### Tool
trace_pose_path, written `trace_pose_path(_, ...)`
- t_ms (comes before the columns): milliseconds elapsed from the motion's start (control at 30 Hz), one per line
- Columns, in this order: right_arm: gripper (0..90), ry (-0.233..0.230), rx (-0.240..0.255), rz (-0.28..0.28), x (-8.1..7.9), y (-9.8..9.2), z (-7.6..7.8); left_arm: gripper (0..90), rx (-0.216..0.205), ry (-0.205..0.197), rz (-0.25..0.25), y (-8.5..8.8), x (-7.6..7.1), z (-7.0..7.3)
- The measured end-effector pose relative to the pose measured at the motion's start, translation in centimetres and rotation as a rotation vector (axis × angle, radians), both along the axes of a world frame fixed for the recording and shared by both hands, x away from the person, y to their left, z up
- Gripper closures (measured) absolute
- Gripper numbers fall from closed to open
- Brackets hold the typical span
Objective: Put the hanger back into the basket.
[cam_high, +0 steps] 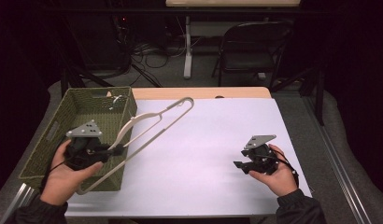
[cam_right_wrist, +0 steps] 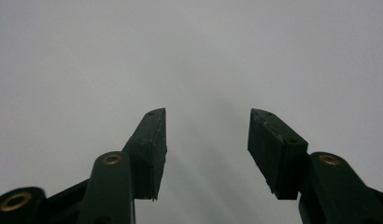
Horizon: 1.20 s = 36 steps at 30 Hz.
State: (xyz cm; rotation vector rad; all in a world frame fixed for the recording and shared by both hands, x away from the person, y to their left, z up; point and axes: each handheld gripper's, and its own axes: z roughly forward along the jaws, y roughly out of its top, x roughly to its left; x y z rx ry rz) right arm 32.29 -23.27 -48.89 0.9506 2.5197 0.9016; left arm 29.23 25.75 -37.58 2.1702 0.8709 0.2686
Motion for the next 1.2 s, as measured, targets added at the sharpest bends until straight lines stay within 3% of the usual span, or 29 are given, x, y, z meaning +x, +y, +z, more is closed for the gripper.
trace_pose_path(67, 46.8, -0.005, 0.03, -0.01, 0.0, 0.0, -0.5, 87.0, 0.005, -0.008, 0.019, 0.8, 0.2, 0.4)
trace_pose_path(300, 46.8, 0.012, 0.019, -0.029, 0.0, -0.2, -1.2, 87.0, 0.012, -0.027, 0.072, 4.5, 1.7, 1.3)
trace_pose_path(367, 46.9, -0.002, 0.044, -0.035, 0.1, -0.3, -1.5, 87.0, 0.022, -0.039, 0.095, 5.6, 2.2, 1.4)
trace_pose_path(467, 46.8, 0.02, 0.032, -0.033, 0.1, -0.4, -1.4, 87.0, 0.029, -0.043, 0.127, 7.5, 3.0, 1.5)
trace_pose_path(733, 46.9, 0.022, 0.024, -0.044, 0.2, -0.5, -1.7, 87.0, 0.064, -0.047, 0.173, 11.1, 4.9, 1.7)
trace_pose_path(967, 46.9, 0.022, 0.034, -0.049, 0.2, -0.5, -2.1, 87.0, 0.084, -0.038, 0.175, 13.3, 6.3, 0.6)
trace_pose_path(1200, 46.9, 0.032, 0.021, -0.046, 0.2, -0.4, -2.3, 87.0, 0.09, -0.024, 0.172, 15.5, 7.2, -1.5)
